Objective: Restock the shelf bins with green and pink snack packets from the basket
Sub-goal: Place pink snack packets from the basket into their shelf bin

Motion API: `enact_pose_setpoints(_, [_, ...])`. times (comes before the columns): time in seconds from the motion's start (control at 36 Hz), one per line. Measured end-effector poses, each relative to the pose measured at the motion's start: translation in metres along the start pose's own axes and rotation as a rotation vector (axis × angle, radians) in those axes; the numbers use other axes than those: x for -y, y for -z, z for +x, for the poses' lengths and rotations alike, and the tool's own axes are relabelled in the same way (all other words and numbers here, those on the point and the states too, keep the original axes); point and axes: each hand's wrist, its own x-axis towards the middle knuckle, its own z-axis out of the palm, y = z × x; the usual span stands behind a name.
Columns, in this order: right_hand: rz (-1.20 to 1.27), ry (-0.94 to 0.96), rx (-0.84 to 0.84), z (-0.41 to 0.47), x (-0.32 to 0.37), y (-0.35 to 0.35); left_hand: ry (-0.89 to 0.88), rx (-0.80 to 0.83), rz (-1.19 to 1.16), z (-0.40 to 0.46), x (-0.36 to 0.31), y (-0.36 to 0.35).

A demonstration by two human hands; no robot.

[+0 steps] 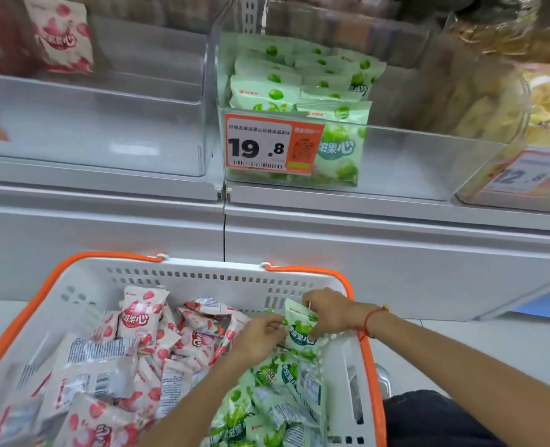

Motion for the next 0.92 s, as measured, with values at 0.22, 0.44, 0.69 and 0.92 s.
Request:
enact_pose_setpoints(0.22, [0.390,0.187,-0.225,-0.051,0.019,0.074,-0.269,-0.070,0.063,-0.055,-0.079,0.086])
enact_pose_setpoints(0.44, [1.001,0.154,-0.414,-0.125,0.034,0.145,-0.567,-0.325,-0.038,-0.097,-0.179,0.114])
enact_pose_setpoints(0.69, [1.183,0.155,-0.762,-0.164,0.031,0.206,-0.731,-0.590,0.109,-0.096,-0.276,0.122])
enact_pose_setpoints(0.92, [1.152,-0.045,-1.048,-0.114,-0.016,0.278,-0.764,-0.763,0.800,-0.062,-0.322,0.139])
